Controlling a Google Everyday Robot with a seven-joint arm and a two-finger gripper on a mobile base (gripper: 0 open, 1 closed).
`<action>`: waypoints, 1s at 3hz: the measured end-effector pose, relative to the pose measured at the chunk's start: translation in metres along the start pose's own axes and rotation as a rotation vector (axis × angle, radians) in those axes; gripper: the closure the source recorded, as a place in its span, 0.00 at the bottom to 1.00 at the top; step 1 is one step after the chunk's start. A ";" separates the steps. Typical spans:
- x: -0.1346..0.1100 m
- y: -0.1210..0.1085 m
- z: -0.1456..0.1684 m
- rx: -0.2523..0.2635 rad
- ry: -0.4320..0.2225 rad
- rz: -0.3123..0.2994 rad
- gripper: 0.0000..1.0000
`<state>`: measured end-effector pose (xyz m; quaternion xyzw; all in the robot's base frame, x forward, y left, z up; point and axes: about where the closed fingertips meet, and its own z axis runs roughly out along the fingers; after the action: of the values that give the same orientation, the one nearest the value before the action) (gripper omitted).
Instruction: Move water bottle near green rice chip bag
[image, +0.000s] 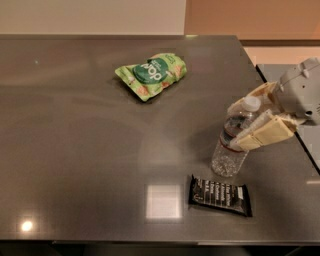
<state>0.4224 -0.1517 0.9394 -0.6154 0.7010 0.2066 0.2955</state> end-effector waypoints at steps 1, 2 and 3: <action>-0.003 -0.008 0.001 0.010 -0.004 0.004 0.64; -0.016 -0.033 0.002 0.033 -0.011 0.020 0.88; -0.032 -0.070 0.003 0.060 -0.030 0.051 1.00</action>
Offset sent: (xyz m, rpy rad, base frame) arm 0.0733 0.0121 0.0256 0.0252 -0.0212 -0.0835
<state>0.4943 -0.1367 0.9635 -0.5848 0.7179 0.2021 0.3190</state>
